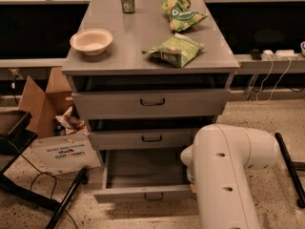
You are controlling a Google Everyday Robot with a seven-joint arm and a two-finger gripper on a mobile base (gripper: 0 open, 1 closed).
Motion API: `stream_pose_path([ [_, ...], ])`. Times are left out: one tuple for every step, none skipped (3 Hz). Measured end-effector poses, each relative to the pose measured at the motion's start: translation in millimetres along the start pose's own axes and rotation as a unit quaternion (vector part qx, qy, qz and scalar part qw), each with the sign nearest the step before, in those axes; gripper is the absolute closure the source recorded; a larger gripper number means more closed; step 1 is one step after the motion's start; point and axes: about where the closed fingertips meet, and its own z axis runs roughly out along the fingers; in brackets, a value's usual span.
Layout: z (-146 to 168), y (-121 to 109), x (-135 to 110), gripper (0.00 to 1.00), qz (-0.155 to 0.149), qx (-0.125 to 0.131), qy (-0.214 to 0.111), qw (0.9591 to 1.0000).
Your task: Open bottom drawer
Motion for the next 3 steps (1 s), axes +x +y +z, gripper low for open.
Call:
stream_pose_path([
  [1.7, 11.6, 6.0, 1.0, 0.01, -0.008, 0.003, 0.9999],
  [1.7, 11.7, 5.7, 0.76, 0.01, -0.008, 0.003, 0.9999],
  [1.7, 11.7, 5.7, 0.53, 0.01, -0.008, 0.003, 0.9999],
])
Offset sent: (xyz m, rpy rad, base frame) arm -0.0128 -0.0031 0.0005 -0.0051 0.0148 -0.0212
